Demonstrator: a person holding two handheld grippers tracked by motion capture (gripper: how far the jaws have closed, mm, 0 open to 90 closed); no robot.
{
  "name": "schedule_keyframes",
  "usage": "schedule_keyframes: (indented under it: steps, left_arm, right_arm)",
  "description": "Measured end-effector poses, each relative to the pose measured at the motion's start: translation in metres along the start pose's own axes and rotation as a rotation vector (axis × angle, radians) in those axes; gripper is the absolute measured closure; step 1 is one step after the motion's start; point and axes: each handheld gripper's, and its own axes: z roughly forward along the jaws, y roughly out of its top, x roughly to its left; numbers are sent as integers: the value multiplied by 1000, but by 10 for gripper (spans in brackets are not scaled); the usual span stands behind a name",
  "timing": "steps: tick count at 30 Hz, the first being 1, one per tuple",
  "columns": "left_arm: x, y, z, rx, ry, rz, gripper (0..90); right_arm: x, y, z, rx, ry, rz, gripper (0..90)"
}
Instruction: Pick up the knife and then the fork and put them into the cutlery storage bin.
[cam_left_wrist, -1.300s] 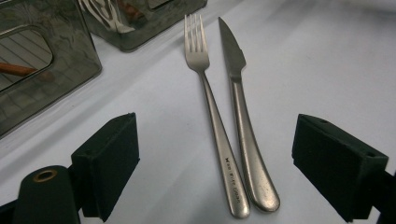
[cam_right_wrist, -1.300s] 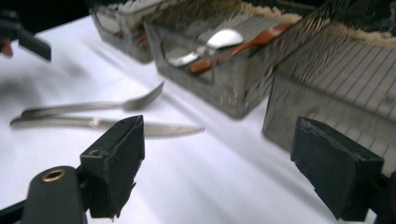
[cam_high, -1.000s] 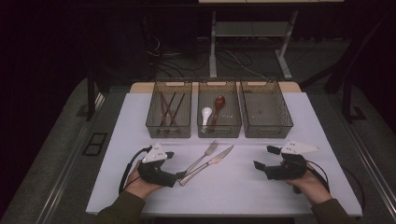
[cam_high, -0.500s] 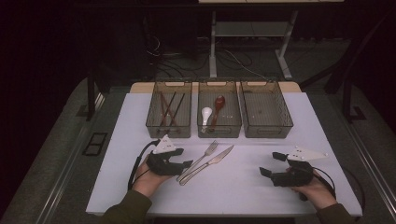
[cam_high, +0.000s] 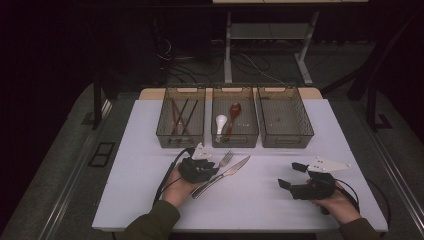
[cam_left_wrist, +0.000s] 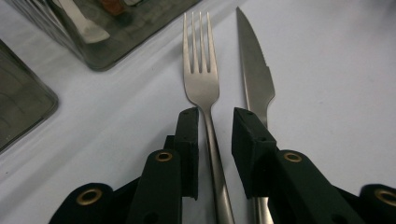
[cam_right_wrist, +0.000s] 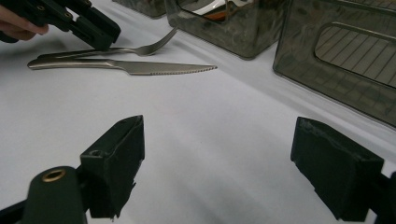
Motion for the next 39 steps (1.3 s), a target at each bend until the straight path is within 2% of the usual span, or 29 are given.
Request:
schedule_keyframes:
  steps: [4,11,23,27,30,33,39]
  left_arm:
    - [-1,-2,3,41,22,17,752]
    - [-4,-4,3,32,24,39,817]
    - [5,-6,2,20,-27,23,845]
    - [6,-8,2,9,-47,-2,801]
    - [3,-9,2,3,-24,30,790]
    - [4,-9,3,-1,-27,32,838]
    - [3,-8,2,0,-23,50,847]
  right_arm:
    - [0,0,0,1,3,-7,177]
    - [1,0,1,14,10,-2,177]
    - [1,0,2,13,10,-6,177]
    - [2,0,2,14,12,-9,177]
    - [2,0,3,13,13,-10,177]
    - [2,0,3,14,11,-8,177]
    - [3,0,3,19,12,-10,177]
